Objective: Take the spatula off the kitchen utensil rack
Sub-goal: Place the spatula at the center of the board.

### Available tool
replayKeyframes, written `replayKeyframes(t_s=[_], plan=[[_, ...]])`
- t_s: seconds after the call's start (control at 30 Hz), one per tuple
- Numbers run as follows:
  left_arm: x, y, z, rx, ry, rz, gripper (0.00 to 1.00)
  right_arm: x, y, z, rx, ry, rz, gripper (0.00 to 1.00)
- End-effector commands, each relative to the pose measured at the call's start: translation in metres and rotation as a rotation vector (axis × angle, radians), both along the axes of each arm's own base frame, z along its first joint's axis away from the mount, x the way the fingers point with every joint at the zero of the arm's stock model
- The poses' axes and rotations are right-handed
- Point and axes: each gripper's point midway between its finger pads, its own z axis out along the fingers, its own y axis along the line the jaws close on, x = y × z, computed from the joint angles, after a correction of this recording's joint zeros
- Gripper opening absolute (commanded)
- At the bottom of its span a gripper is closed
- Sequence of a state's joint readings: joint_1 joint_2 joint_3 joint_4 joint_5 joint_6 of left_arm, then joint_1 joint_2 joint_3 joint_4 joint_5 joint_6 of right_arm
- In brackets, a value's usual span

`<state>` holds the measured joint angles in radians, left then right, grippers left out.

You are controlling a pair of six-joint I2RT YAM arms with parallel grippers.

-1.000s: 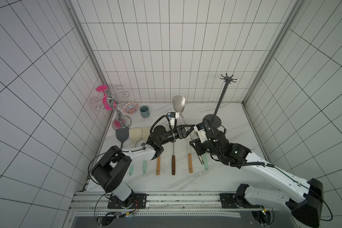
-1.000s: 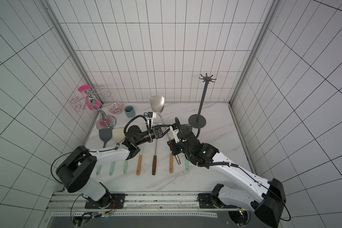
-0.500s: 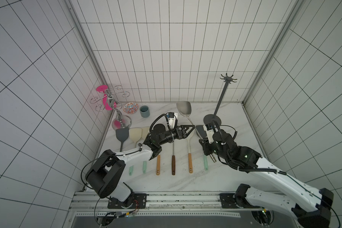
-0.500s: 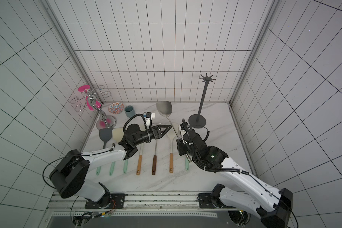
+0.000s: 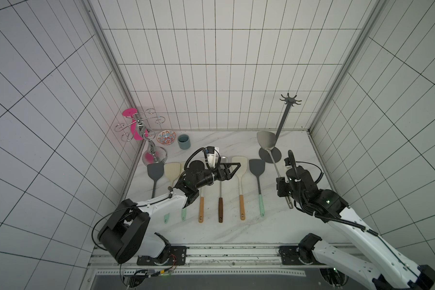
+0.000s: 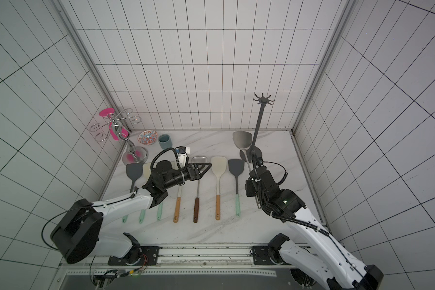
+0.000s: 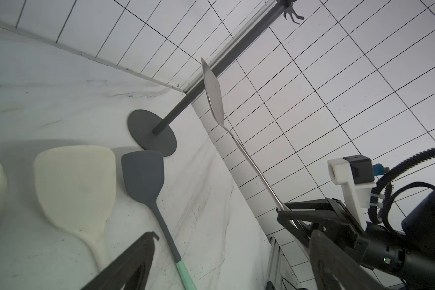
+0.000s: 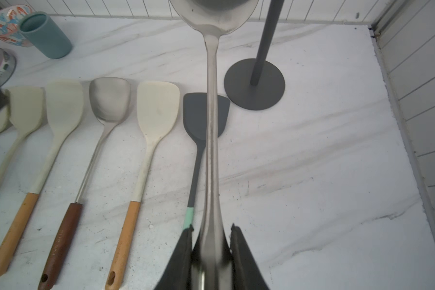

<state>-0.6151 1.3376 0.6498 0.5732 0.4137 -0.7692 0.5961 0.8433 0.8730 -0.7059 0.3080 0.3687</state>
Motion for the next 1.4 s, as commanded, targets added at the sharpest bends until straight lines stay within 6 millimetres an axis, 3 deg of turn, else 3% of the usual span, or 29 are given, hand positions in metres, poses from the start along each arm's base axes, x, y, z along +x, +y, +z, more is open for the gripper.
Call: replayKeyframes(t_s=[0.0,0.23,0.4,0.53,0.87,1.37], plan=[[-0.003,0.027,-0.007,0.129,-0.110,0.111,0.97,-0.007,-0.017,-0.027,-0.005,0.065,-0.067,0.00],[-0.018,0.068,-0.017,0.189,-0.204,0.260,0.97,-0.015,-0.038,-0.066,-0.028,0.200,-0.147,0.00],[-0.024,0.091,-0.032,0.180,-0.199,0.346,0.98,-0.014,-0.045,-0.076,-0.040,0.248,-0.185,0.00],[-0.027,0.109,-0.023,0.134,-0.232,0.424,0.98,-0.013,-0.051,-0.085,-0.075,0.290,-0.204,0.00],[-0.031,0.122,-0.009,0.129,-0.271,0.467,0.98,-0.013,-0.050,-0.105,-0.105,0.363,-0.206,0.00],[-0.033,0.124,-0.009,0.128,-0.277,0.469,0.98,-0.019,-0.046,-0.126,-0.130,0.495,-0.222,0.00]])
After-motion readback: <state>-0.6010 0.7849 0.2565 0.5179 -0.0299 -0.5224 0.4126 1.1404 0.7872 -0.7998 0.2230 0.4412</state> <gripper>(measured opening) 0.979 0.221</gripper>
